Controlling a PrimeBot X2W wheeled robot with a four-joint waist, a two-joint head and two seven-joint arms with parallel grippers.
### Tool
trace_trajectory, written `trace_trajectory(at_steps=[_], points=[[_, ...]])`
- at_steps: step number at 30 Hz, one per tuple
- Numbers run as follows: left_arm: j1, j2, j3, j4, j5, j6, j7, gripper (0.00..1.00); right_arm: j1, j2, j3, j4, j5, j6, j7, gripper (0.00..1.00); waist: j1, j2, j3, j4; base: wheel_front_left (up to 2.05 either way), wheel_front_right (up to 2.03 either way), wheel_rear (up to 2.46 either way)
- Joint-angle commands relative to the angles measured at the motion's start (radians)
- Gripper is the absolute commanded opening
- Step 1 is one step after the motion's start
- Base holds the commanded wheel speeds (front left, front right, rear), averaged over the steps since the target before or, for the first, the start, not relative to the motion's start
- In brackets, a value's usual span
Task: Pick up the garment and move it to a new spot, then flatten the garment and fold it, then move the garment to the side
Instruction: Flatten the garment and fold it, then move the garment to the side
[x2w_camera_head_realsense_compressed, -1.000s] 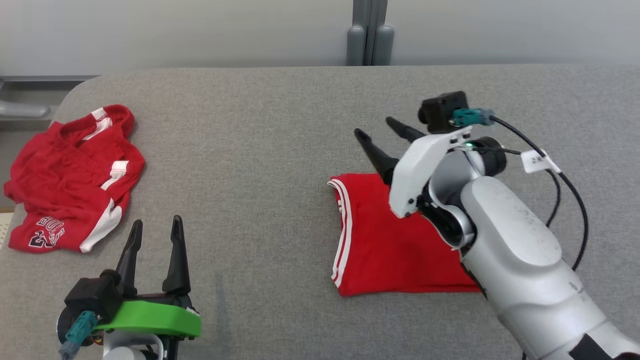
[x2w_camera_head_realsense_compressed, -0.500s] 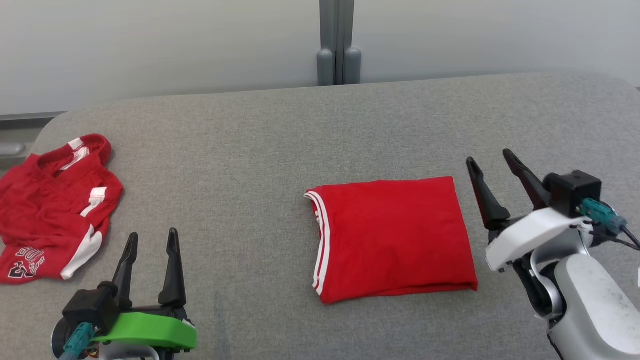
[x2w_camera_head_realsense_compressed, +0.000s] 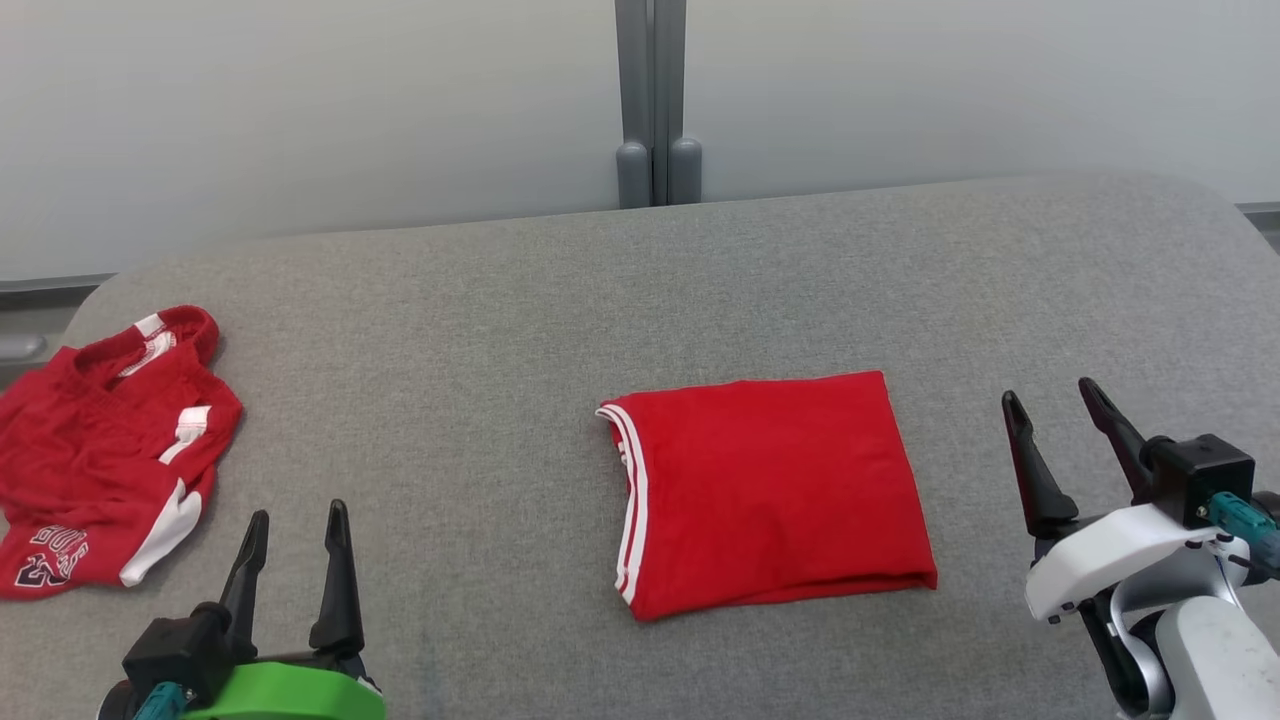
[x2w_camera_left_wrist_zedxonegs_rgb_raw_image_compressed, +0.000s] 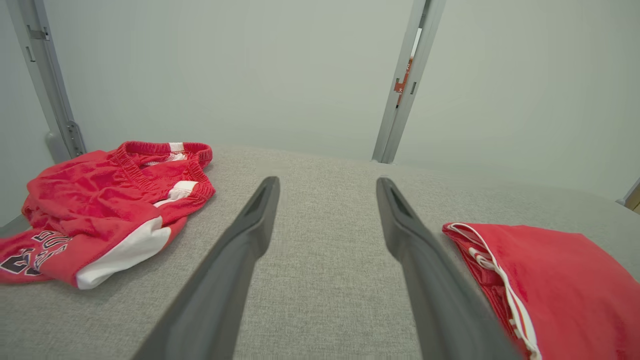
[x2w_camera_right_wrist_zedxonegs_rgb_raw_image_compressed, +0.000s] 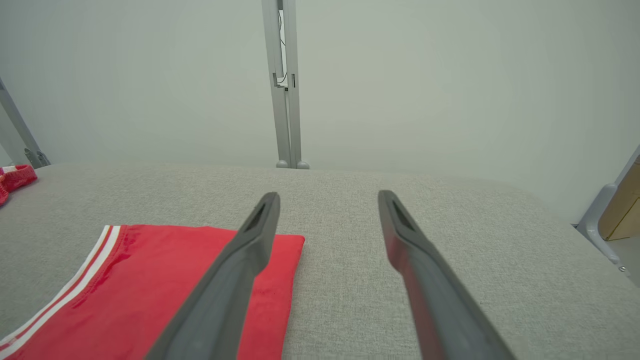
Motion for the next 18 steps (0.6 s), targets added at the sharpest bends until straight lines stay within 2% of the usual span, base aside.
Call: trace_trajectory(at_steps=[1,18], points=[[0.02,0.0,0.008,0.006,0.01,-0.002,0.0,1.0,0.018,0.006,-0.006,-0.006,-0.01,0.0,0.001,1.0,0.0,-0.0001,-0.001,-0.001,0.0,0.0,0.0],[0.015,0.003,0.007,0.011,0.021,-0.002,0.0,1.0,0.063,0.039,-0.029,-0.043,-0.035,0.0,0.022,1.0,0.0,-0.0001,0.003,-0.003,0.0,0.0,0.0]])
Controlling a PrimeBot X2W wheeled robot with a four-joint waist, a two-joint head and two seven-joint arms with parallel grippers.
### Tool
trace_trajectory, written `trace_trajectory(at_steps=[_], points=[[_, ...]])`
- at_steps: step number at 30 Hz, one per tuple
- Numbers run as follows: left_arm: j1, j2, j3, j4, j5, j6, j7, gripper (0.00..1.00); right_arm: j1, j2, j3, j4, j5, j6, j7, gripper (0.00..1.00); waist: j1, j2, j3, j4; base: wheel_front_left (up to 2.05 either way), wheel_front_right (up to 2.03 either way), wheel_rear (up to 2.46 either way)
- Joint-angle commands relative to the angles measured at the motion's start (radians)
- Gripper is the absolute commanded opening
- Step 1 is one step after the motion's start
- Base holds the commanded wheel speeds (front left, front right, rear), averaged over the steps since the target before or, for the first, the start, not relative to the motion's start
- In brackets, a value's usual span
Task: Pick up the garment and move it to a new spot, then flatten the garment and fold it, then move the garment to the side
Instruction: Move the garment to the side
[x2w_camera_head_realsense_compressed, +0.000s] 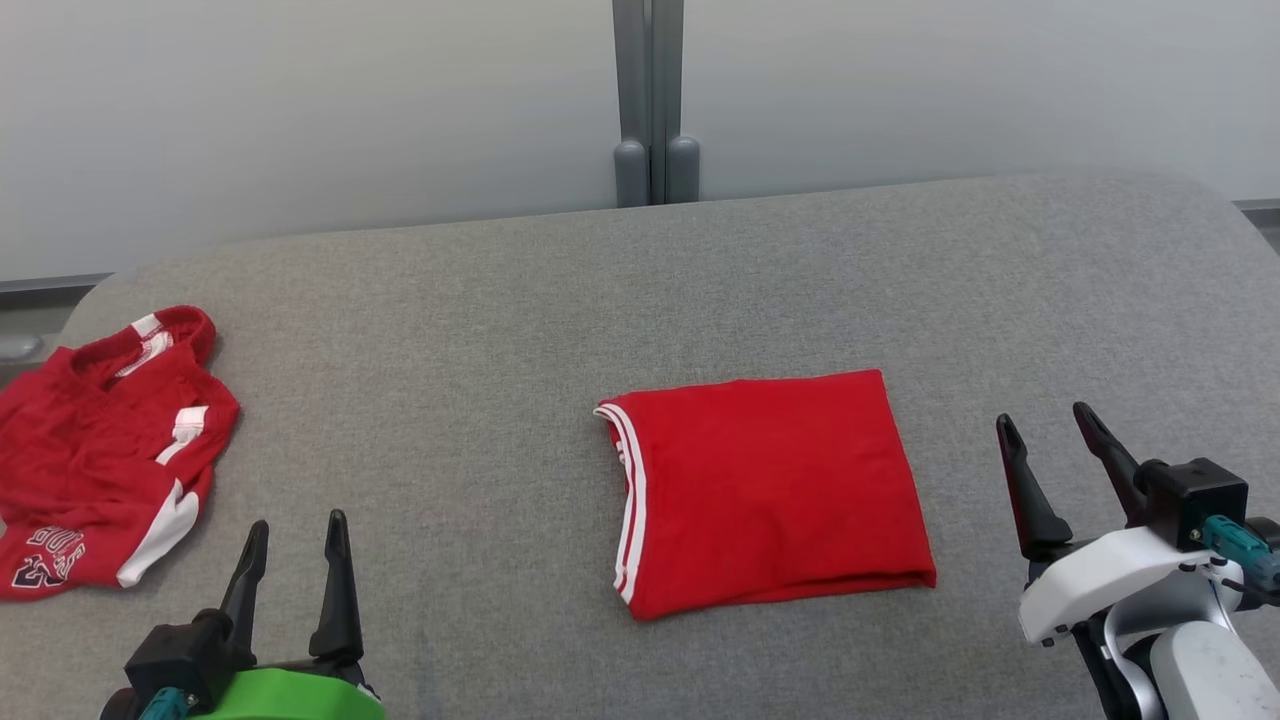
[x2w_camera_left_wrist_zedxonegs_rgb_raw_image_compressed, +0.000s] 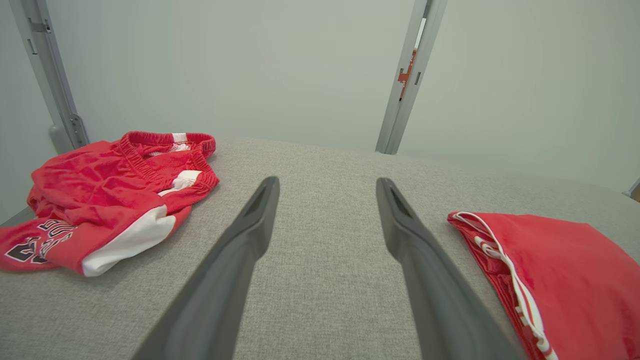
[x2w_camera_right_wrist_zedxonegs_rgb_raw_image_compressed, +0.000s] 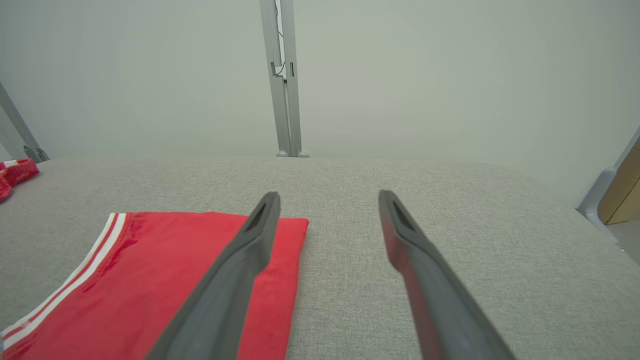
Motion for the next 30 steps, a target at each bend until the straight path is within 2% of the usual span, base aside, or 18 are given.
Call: trace_trajectory(at_steps=[1,14,18,24,30], points=[[0.003,0.002,0.0,-0.005,0.013,-0.002,0.0,1.0,0.008,0.0,-0.004,-0.006,-0.008,0.0,0.004,1.0,0.0,0.0,0.002,0.001,0.0,0.0,0.0],[-0.004,0.006,-0.005,0.0,0.005,-0.002,0.0,1.0,0.004,0.007,-0.003,0.002,0.003,0.0,0.024,1.0,0.0,0.0,0.004,0.011,0.0,0.0,0.0],[-0.003,0.002,-0.007,-0.006,0.006,-0.002,0.0,1.0,-0.039,0.003,0.007,-0.004,0.017,0.0,0.052,1.0,0.0,0.0,0.009,0.015,0.0,0.0,0.0],[-0.016,-0.002,-0.006,-0.017,0.002,-0.002,0.0,1.0,-0.148,-0.001,0.023,0.043,0.059,0.0,0.238,1.0,0.0,0.0,0.03,0.025,0.0,0.0,0.0],[-0.052,-0.003,-0.02,-0.037,0.005,-0.002,0.0,1.0,-0.241,0.016,0.022,0.142,0.085,0.0,0.47,1.0,0.0,0.0,0.081,0.054,0.0,0.0,0.0]])
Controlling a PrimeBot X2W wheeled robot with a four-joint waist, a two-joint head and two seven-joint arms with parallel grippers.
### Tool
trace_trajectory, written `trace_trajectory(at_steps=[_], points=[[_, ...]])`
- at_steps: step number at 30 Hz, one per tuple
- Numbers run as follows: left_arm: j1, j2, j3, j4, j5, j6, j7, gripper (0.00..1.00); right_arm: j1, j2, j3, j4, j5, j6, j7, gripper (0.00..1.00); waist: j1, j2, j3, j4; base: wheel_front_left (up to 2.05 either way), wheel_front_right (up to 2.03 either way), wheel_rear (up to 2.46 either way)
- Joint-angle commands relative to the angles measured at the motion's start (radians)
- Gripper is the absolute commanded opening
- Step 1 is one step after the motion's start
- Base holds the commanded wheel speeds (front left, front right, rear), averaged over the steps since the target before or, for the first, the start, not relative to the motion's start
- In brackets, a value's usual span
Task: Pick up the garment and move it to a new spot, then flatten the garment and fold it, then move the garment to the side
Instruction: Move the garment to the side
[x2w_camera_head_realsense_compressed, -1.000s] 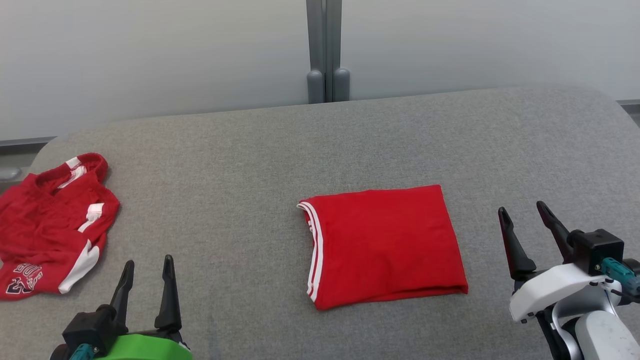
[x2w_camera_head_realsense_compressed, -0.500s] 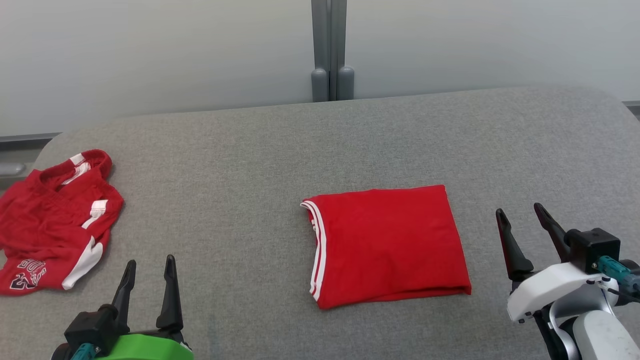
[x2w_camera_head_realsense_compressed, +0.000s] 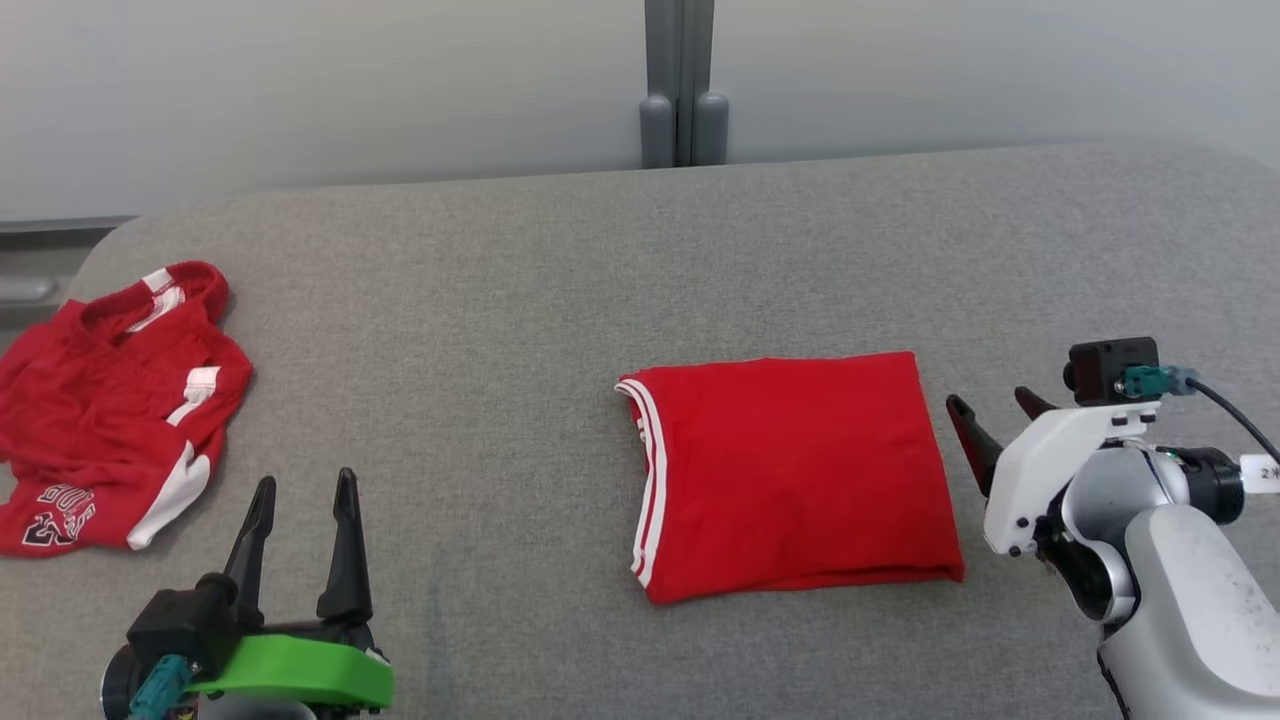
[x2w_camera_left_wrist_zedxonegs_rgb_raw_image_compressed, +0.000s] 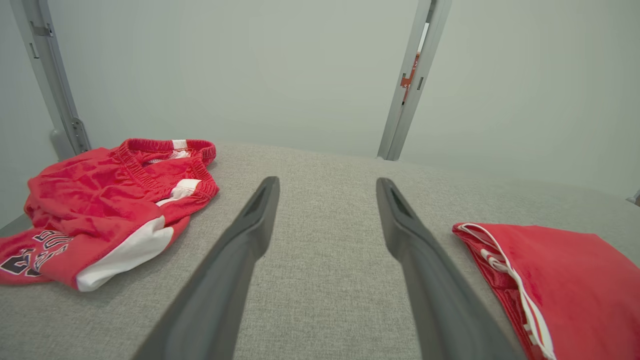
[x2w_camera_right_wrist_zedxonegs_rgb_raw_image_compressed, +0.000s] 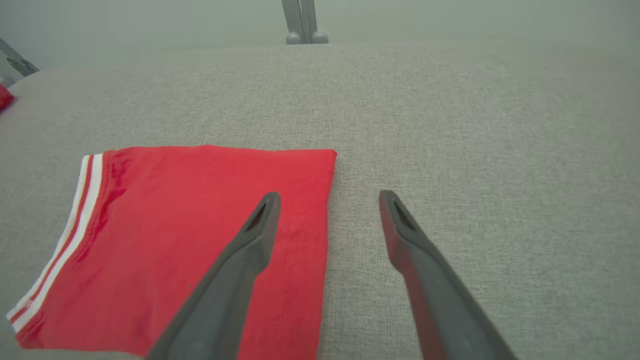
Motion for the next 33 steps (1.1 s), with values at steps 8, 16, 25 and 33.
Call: trace_trajectory(at_steps=[8,16,25,33], points=[[-0.053,-0.001,-0.019,-0.011,-0.001,-0.003,0.0,1.0,-0.086,0.02,-0.023,0.174,0.01,0.0,0.119,1.0,0.0,-0.0001,0.083,0.066,0.0,0.0,0.0],[-0.065,-0.005,-0.016,-0.01,-0.003,-0.002,0.0,1.0,-0.105,0.032,0.034,0.278,0.039,0.0,0.205,0.85,0.0,-0.0001,0.101,0.091,0.0,0.0,0.0],[-0.07,-0.006,-0.004,-0.029,0.003,-0.003,0.0,1.0,-0.193,-0.092,0.138,0.229,0.002,-0.001,0.25,0.0,0.0,-0.0001,0.118,0.035,0.0,0.0,0.0],[-0.092,0.003,0.006,-0.081,0.017,-0.002,0.0,1.0,-0.375,-0.265,0.302,0.166,0.011,-0.001,0.245,0.0,0.0,-0.0001,0.186,-0.105,0.0,0.0,0.0]])
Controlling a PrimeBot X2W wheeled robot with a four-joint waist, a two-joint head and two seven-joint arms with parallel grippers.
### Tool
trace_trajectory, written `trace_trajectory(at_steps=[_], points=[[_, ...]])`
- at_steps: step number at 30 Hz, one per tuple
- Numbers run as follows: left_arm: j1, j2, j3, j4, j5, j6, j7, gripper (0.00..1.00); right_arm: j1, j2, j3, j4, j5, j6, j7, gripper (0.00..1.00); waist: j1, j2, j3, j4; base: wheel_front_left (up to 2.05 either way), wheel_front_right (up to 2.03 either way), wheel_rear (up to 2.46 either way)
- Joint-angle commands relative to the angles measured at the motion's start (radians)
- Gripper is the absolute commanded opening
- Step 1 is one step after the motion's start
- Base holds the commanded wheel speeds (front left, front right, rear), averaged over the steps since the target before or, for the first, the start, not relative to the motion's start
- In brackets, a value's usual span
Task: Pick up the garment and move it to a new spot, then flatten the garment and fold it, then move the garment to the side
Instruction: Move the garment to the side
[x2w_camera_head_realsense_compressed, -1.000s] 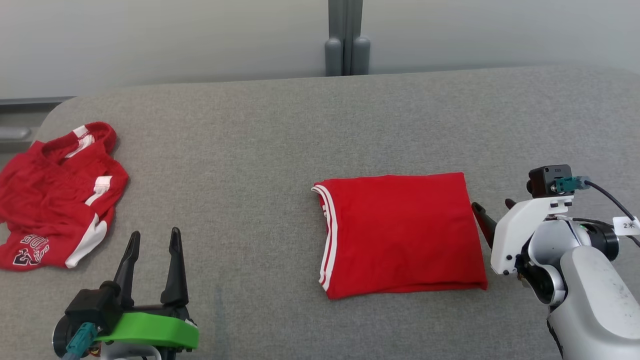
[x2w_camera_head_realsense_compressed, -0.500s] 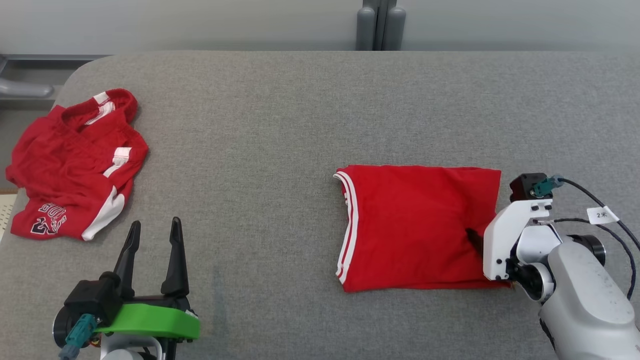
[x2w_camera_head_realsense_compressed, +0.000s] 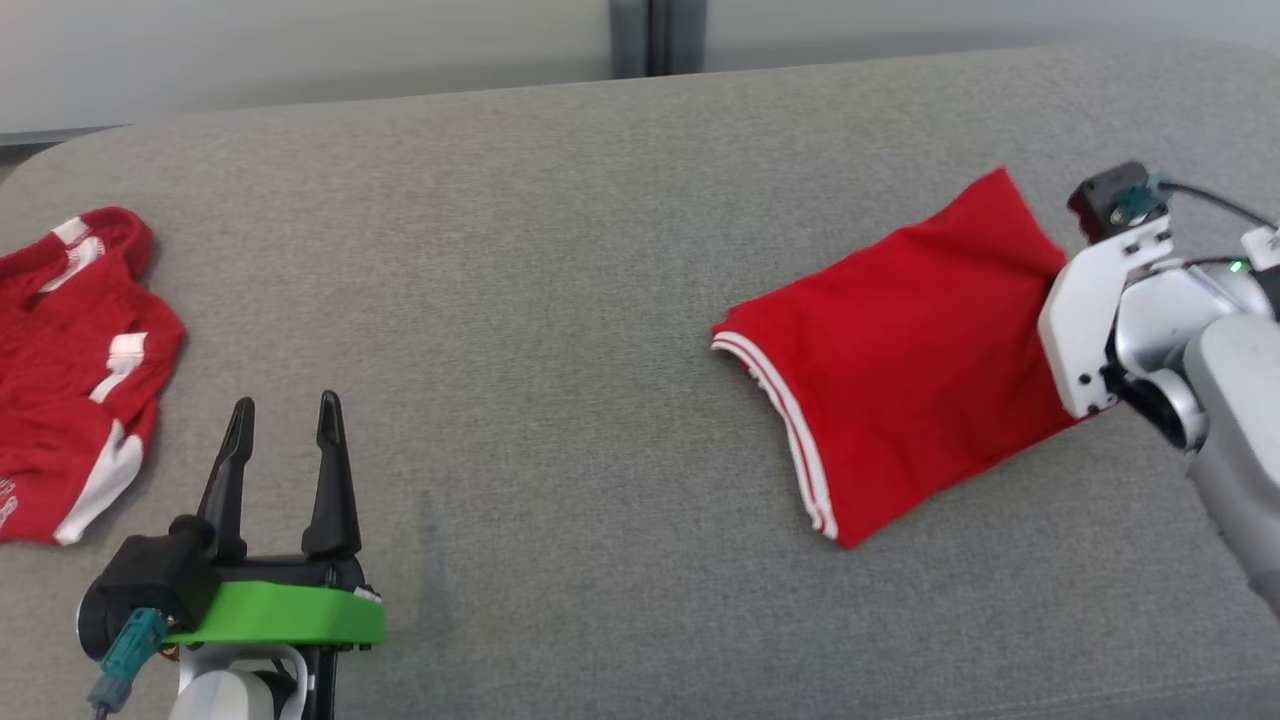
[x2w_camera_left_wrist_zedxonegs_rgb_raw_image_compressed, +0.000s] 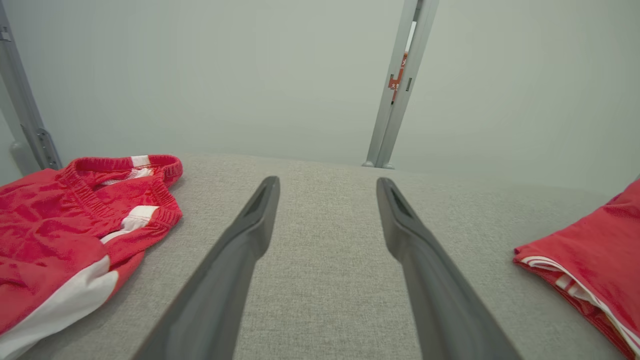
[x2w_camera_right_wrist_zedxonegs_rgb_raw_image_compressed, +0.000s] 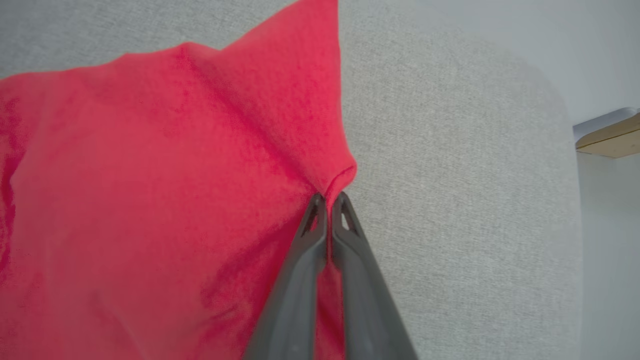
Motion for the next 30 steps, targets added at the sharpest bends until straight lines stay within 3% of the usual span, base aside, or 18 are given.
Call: trace_trajectory(at_steps=[1,6,15,30], points=[[-0.027,0.006,-0.004,-0.013,0.016,-0.002,0.0,1.0,-0.037,-0.034,0.016,-0.001,0.01,-0.002,-0.012,0.0,-0.0001,0.0,0.059,-0.092,0.0,0.0,0.0],[-0.064,0.02,-0.01,-0.044,0.019,-0.002,0.0,1.0,-0.134,-0.127,0.054,0.021,0.032,-0.002,-0.061,0.0,-0.0001,0.0,0.115,-0.177,0.0,0.0,0.0],[-0.135,0.077,-0.039,-0.079,0.026,-0.002,0.0,1.0,-0.228,-0.223,0.001,0.12,0.01,-0.002,-0.234,0.0,-0.0001,0.0,0.246,-0.274,0.0,0.0,0.0],[-0.182,0.15,-0.069,-0.194,0.045,0.004,0.03,1.0,-0.265,-0.263,-0.151,0.314,-0.173,-0.002,-0.528,0.0,-0.0001,0.0,0.385,-0.221,0.0,0.0,0.0]])
